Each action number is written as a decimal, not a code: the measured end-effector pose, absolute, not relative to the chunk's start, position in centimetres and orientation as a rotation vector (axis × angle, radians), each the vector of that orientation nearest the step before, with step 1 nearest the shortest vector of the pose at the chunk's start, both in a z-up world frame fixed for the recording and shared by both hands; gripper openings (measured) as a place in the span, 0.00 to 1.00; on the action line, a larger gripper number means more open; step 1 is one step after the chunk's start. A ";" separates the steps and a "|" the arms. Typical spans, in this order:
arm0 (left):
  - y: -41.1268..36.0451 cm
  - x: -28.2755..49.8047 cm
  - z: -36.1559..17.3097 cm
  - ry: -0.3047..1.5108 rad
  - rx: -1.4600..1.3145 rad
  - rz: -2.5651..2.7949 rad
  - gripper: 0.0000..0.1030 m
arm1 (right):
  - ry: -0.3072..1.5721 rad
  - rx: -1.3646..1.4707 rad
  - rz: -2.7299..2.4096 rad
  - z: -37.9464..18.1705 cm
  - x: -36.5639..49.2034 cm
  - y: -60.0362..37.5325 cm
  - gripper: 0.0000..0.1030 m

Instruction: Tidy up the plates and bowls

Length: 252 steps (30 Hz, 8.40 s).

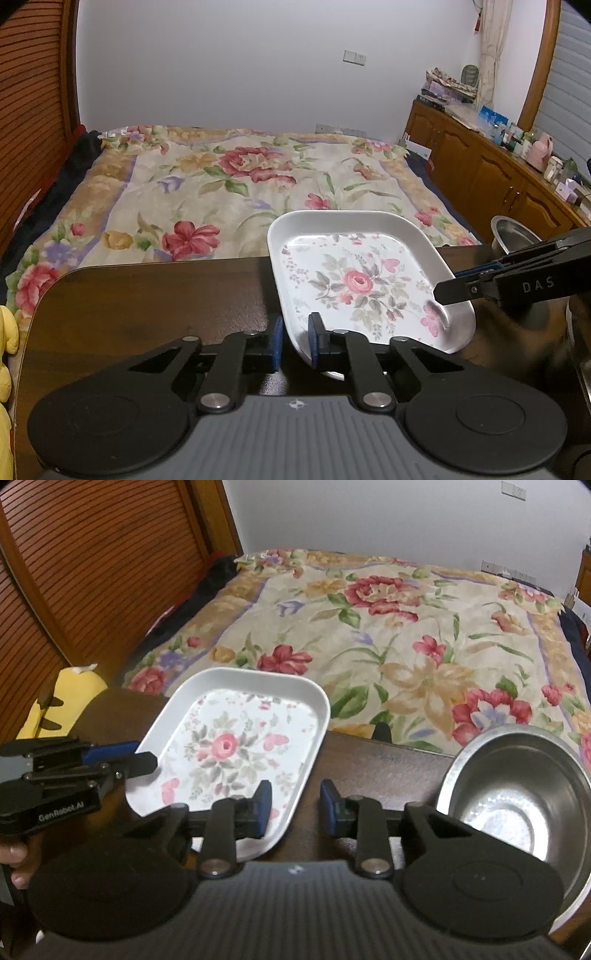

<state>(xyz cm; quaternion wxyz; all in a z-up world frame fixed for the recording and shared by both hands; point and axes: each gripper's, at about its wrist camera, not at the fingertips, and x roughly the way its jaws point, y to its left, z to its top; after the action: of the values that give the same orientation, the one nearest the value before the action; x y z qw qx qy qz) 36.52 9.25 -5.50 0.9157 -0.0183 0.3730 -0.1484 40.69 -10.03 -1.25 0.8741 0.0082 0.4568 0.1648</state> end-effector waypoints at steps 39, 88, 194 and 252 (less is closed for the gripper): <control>10.8 24.5 2.6 0.617 -0.043 -0.319 0.12 | 0.847 0.034 0.422 4.4 32.5 -9.6 0.11; 11.2 10.2 -0.8 0.632 -0.027 -0.321 0.14 | 0.832 0.093 0.514 1.0 20.0 -11.3 0.12; -0.2 13.6 -0.8 0.504 0.079 -0.406 0.72 | 0.352 0.118 0.150 -0.4 12.3 -19.1 0.66; -6.2 21.7 -3.1 0.677 0.004 -0.444 0.32 | 0.483 0.167 0.216 -3.7 22.1 -24.8 0.49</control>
<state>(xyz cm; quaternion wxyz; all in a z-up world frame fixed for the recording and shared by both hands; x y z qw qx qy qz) 21.72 -6.21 -3.12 0.9193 0.0022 0.3292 -0.2159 22.07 -24.78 -3.69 0.9618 0.0822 0.2386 0.1066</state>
